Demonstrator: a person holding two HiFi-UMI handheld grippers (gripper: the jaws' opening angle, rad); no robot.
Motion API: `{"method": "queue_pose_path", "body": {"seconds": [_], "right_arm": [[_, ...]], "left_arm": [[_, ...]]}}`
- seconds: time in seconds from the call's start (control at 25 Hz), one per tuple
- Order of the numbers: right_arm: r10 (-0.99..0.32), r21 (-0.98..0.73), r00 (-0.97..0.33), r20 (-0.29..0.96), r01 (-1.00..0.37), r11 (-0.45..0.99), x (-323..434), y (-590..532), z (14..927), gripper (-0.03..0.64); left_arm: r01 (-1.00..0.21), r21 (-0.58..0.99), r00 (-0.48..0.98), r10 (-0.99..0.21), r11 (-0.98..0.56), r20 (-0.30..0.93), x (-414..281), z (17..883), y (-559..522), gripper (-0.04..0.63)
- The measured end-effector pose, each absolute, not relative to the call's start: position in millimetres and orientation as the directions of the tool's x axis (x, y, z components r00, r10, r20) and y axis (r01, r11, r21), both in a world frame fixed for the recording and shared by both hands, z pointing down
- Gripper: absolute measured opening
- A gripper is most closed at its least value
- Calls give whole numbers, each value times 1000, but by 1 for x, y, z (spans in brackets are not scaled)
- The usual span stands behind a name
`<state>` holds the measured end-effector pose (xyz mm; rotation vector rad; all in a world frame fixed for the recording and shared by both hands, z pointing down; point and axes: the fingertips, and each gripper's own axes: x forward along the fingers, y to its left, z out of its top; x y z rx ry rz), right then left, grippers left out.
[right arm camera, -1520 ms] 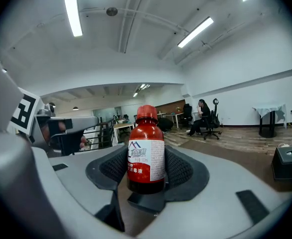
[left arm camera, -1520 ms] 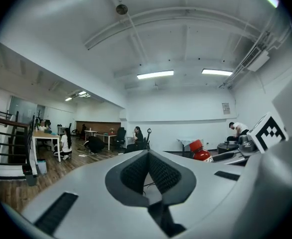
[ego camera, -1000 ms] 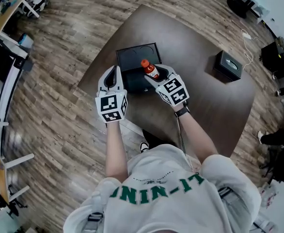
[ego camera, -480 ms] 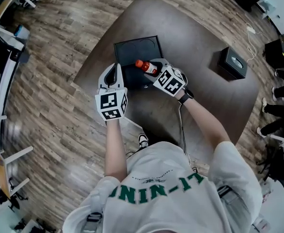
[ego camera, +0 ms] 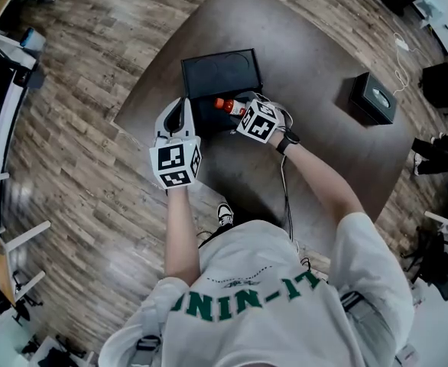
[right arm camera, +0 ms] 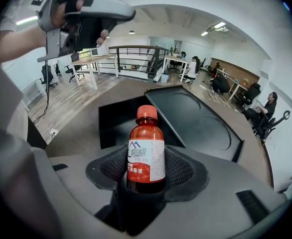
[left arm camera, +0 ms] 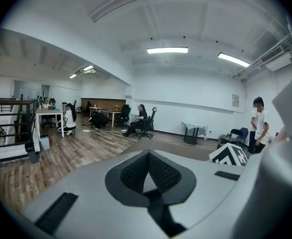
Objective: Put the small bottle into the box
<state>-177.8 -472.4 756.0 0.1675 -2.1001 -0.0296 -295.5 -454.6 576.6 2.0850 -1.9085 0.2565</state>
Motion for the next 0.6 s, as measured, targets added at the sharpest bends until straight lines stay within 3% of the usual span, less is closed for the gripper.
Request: {"method": "queue_pose_path", "body": {"seconds": [0.6], "right_arm": [[-52, 40, -331, 942, -44, 998, -180, -470, 798, 235]], "left_arm": [[-994, 97, 87, -930, -56, 356, -303, 590, -446, 5]]}}
